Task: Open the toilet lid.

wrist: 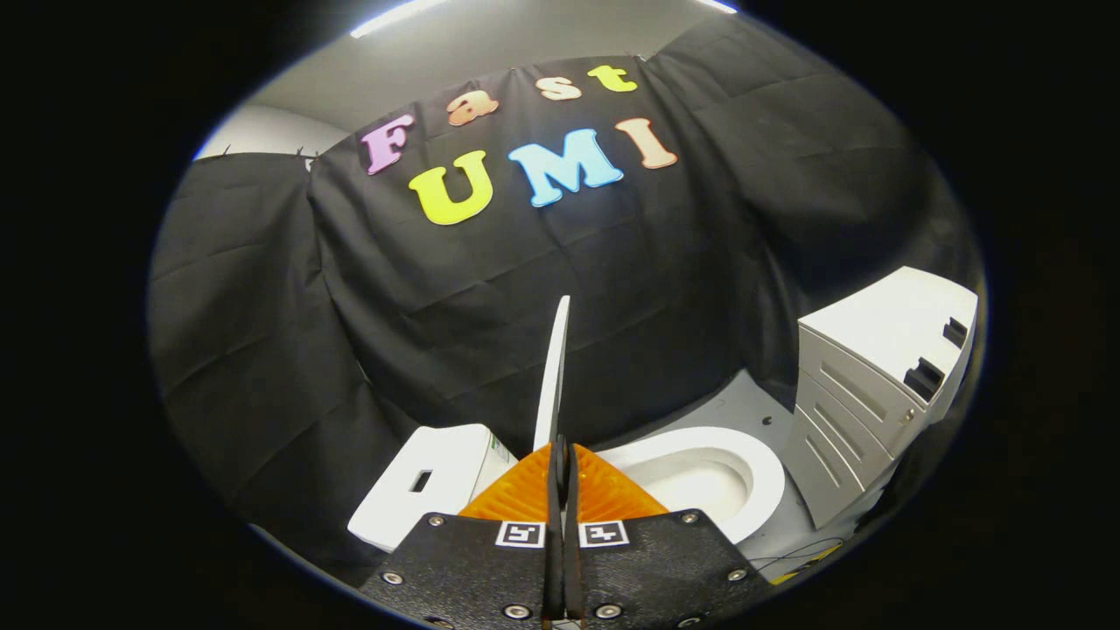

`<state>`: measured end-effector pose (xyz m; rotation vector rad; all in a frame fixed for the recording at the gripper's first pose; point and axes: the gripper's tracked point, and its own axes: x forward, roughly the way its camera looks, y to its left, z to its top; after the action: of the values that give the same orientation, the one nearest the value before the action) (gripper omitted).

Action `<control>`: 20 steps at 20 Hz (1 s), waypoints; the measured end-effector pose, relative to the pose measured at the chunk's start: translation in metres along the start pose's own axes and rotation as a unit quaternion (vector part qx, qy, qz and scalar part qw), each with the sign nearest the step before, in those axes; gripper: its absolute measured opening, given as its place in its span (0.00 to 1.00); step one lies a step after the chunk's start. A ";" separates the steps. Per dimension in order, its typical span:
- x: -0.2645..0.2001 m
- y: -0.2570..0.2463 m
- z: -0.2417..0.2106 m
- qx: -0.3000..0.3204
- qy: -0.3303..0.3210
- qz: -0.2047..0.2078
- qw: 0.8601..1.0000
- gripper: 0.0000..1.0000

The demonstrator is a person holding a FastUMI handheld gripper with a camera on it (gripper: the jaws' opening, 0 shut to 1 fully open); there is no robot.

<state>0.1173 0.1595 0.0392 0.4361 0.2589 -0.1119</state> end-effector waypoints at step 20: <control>-0.013 0.110 -0.008 -0.130 -0.029 0.017 0.991 0.00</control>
<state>0.1207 0.2630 0.0798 0.1774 0.2046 -0.0562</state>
